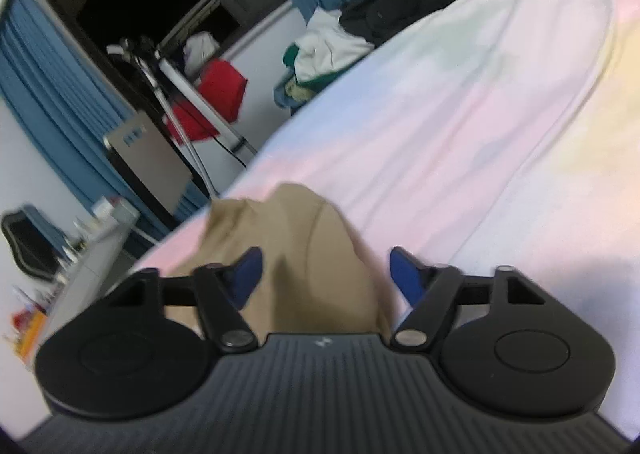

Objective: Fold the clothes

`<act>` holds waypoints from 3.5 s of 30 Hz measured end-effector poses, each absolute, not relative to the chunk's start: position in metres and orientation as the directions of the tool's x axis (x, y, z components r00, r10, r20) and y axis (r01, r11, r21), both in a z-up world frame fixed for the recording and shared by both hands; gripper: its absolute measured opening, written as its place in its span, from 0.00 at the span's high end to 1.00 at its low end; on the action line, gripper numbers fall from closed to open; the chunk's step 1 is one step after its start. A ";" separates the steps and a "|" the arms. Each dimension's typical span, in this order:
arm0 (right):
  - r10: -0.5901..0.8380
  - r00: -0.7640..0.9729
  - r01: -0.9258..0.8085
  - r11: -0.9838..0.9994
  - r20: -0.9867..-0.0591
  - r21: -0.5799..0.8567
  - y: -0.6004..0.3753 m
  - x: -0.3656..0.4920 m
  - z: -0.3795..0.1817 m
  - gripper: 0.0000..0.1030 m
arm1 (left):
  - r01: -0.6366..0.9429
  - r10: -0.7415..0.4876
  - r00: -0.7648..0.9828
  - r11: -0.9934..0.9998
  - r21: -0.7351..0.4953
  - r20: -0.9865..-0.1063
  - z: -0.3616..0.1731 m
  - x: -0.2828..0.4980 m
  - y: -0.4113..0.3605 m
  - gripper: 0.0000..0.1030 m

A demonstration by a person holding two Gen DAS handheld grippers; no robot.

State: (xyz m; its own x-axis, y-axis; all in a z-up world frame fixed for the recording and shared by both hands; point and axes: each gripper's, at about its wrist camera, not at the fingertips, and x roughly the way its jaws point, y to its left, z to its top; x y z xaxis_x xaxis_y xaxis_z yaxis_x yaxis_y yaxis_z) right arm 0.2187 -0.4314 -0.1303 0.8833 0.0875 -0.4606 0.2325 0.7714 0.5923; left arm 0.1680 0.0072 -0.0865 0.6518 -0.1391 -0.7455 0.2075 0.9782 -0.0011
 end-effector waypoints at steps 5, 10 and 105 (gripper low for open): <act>-0.040 0.881 0.243 0.893 -0.472 0.378 -0.398 0.226 -0.130 0.85 | 0.201 -0.125 0.659 0.979 0.014 -0.742 -0.096 0.170 0.004 0.21; -0.090 0.936 0.109 0.993 -0.341 0.038 -0.324 0.216 -0.091 0.90 | 0.182 -0.125 0.666 0.983 -0.002 -0.736 -0.096 0.168 0.009 0.21; -0.018 0.849 0.512 0.276 -0.528 0.813 -0.514 0.130 -0.136 0.26 | 0.119 -0.128 0.705 0.991 -0.062 -0.698 -0.091 0.149 0.025 0.19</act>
State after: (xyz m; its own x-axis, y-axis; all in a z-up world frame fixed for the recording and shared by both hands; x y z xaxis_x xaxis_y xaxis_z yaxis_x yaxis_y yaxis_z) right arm 0.1298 -0.5140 -0.1365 0.8488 -0.0182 -0.5283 0.5122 0.2759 0.8134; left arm 0.1492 0.0246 -0.0909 0.7051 -0.1278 -0.6975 0.1186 0.9910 -0.0617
